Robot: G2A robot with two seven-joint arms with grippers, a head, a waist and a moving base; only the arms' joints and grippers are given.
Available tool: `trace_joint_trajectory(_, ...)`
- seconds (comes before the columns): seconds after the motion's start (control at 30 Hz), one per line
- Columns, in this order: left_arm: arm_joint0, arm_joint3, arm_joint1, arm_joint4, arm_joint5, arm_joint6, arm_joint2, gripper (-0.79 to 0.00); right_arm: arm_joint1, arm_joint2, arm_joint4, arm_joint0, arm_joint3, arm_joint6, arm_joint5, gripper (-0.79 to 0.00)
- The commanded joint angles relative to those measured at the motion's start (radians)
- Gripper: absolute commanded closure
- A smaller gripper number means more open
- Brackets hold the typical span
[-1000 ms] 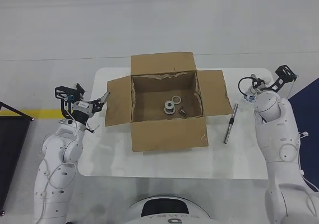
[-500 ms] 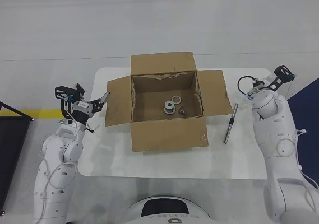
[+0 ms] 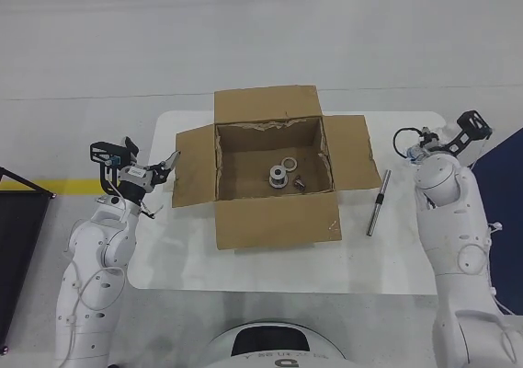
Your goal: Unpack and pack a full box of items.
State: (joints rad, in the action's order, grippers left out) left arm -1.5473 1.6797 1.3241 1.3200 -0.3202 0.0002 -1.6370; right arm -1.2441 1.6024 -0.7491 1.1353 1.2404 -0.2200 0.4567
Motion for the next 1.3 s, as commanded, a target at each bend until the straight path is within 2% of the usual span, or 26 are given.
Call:
trace_joint_trajectory(0.0, 0.000, 0.000, 0.000, 0.000, 0.000, 0.000, 0.000, -0.785, 0.000, 0.024, 0.026, 0.064, 0.093, 0.030, -0.018, 0.000)
trace_joint_trajectory(0.17, 0.000, 0.000, 0.000, 0.000, 0.000, 0.000, 0.000, -0.785, 0.000, 0.089, 0.112, 0.212, 0.307, 0.069, -0.121, 0.000)
trace_joint_trajectory(0.37, 0.000, 0.000, 0.000, 0.000, 0.000, 0.000, 0.000, -0.785, 0.000, 0.169, 0.270, 0.417, 0.557, 0.058, -0.353, 0.000)
trace_joint_trajectory(0.43, 0.000, 0.000, 0.000, 0.000, 0.000, 0.000, 0.000, -0.785, 0.001, 0.178, 0.317, 0.475, 0.622, 0.014, -0.456, 0.000)
trace_joint_trajectory(0.57, 0.000, 0.000, 0.000, 0.000, 0.000, 0.000, 0.000, -0.785, 0.012, 0.178, 0.350, 0.557, 0.731, -0.155, -0.670, 0.000)
trace_joint_trajectory(0.77, 0.000, 0.000, 0.000, 0.000, 0.000, 0.000, 0.000, -0.785, 0.017, 0.125, 0.287, 0.598, 0.867, -0.224, -0.724, 0.000)
trace_joint_trajectory(1.0, 0.000, 0.000, 0.000, 0.000, 0.000, 0.000, 0.000, -0.785, 0.021, 0.018, 0.179, 0.599, 0.989, -0.309, -0.692, 0.000)
trace_joint_trajectory(1.27, 0.000, 0.000, 0.000, 0.000, 0.000, 0.000, 0.000, -0.785, 0.017, -0.188, 0.021, 0.444, 0.931, -0.400, -0.576, 0.000)
